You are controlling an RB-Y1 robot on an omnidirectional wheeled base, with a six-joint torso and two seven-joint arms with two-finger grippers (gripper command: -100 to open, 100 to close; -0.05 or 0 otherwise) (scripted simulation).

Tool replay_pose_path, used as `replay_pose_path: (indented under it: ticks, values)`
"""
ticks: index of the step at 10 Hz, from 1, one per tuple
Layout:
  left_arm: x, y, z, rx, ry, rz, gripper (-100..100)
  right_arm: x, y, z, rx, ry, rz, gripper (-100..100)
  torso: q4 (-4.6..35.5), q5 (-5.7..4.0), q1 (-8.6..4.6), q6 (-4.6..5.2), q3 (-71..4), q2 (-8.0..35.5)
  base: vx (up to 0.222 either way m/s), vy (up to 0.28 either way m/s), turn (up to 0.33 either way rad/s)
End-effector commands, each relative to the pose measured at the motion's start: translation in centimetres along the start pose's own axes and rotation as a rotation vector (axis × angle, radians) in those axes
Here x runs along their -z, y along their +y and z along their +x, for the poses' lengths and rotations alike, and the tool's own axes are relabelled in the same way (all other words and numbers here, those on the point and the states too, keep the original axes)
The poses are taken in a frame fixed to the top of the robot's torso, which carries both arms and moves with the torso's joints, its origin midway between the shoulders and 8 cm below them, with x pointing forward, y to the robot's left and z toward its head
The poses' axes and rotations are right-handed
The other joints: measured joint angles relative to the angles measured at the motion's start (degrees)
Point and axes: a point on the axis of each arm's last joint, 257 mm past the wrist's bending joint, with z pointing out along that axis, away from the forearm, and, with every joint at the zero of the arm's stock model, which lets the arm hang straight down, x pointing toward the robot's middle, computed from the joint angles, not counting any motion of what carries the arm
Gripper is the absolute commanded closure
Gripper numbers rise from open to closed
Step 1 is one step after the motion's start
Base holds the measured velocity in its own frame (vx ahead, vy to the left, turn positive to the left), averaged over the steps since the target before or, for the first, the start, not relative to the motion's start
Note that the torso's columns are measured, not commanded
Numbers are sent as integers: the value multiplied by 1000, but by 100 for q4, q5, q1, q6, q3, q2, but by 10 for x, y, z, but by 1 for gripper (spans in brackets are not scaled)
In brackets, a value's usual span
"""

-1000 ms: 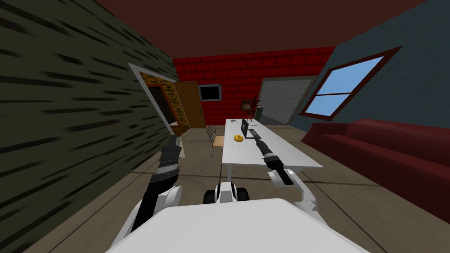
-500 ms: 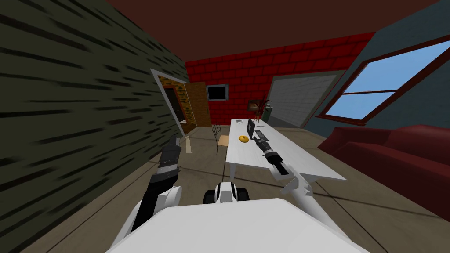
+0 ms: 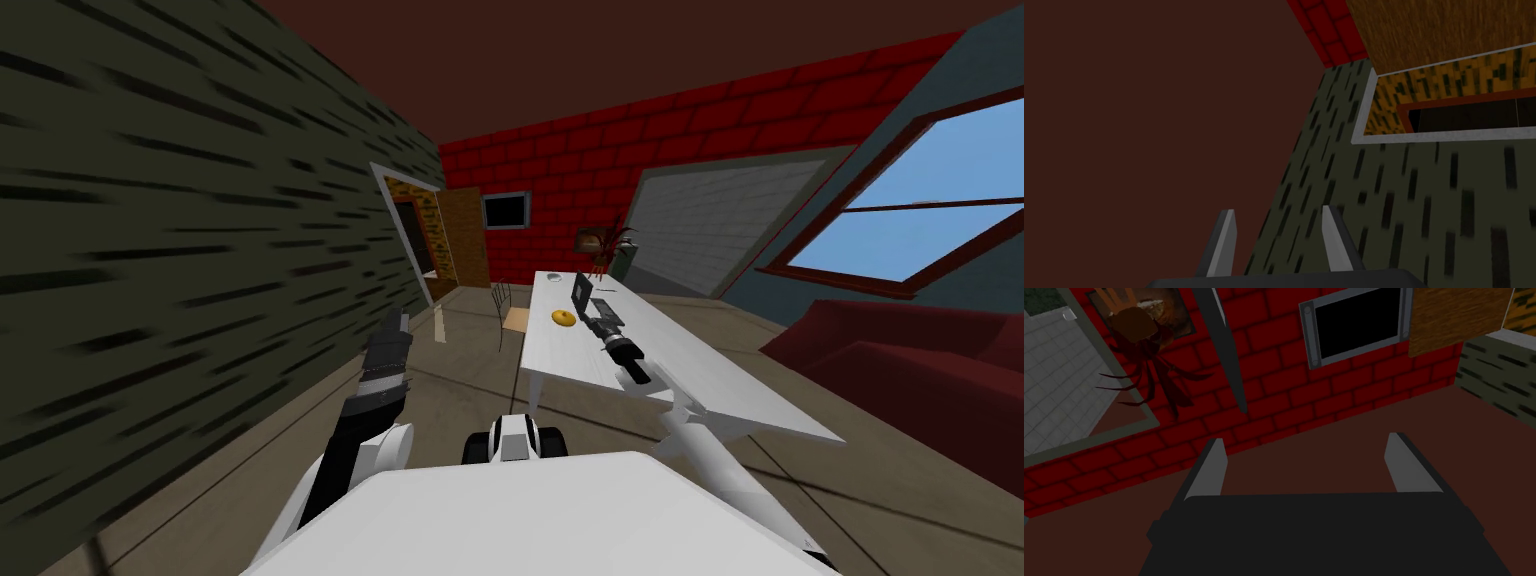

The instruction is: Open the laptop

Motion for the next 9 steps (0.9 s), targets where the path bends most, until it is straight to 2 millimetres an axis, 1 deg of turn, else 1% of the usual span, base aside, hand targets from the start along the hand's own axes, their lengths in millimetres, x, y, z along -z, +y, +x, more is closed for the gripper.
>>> replay_pose_path:
  ticks: [1, 2, 4, 5, 6, 7, 8, 9]
  values:
    - [0, 0, 0, 0, 0, 0, 0, -14, -35, 0, 157, 35, 60, -100, 0, 0, 0, -5, 0, 0, -14, 2, 235]
    - [0, 0, 0, 0, 0, 0, 0, -13, -39, 5, 156, 45, 67, -100, 1, 1, 2, -6, 0, 0, -9, 0, 94]
    - [0, 0, 0, 0, 0, 0, 0, -24, -74, 0, 296, 78, 128, -100, 0, 0, 1, -6, -1, -1, -12, 6, 202]
    - [0, 0, 0, 0, 0, 0, 0, -24, -76, 3, 296, 83, 131, -100, 1, 1, 3, -5, 0, 0, -10, -1, 71]
    - [0, 0, 0, 0, 0, 0, 0, -29, -90, -5, 364, 90, 158, -100, 0, -1, -1, 1, 1, 1, -11, 2, 98]
    - [0, 0, 0, 0, 0, 0, 0, -33, -110, -9, 428, 109, 192, -100, 0, 0, -1, -5, 0, 0, -13, 4, 218]
    - [0, 0, 0, 0, 0, 0, 0, -32, -113, -5, 428, 119, 198, -100, 1, 1, 2, -6, -1, 0, -8, 0, 92]
    - [0, 0, 0, 0, 0, 0, 0, -35, -131, -11, 490, 135, 230, -100, 0, 0, 1, -1, 0, 0, -10, 5, 133]
